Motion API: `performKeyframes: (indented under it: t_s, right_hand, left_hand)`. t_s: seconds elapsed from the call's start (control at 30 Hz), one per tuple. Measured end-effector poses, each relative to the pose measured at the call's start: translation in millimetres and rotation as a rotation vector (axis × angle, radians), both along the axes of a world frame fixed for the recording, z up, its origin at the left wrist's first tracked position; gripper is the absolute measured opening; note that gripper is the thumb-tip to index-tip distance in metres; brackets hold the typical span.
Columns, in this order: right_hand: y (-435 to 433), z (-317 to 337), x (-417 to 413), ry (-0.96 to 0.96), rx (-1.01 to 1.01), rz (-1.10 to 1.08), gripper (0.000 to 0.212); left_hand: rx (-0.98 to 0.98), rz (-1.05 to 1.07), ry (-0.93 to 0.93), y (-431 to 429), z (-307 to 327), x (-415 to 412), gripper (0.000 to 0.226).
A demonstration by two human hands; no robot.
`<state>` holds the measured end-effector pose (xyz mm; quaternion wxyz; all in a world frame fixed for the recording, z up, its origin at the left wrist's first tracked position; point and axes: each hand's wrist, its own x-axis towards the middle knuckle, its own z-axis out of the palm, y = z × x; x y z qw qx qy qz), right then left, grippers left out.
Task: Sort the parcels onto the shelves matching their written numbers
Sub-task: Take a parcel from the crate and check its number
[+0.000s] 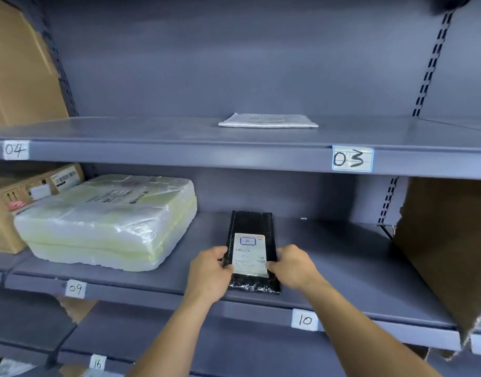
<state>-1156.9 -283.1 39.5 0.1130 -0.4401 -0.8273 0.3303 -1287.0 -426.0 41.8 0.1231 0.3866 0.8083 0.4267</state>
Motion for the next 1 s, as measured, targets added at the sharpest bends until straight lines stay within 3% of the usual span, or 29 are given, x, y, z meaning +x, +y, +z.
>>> performKeyframes:
  t_s: [0.73, 1.0]
  right_hand:
    - [-2.6, -9.7, -49.6, -0.204, 0.168, -0.125, 0.023]
    - [-11.7, -1.7, -41.9, -0.127, 0.145, -0.113, 0.019]
  left_hand:
    - [-0.075, 0.057, 0.114, 13.3, -15.6, -40.6, 0.024]
    - [-0.105, 0.022, 0.157, 5.3, -5.8, -35.0, 0.030]
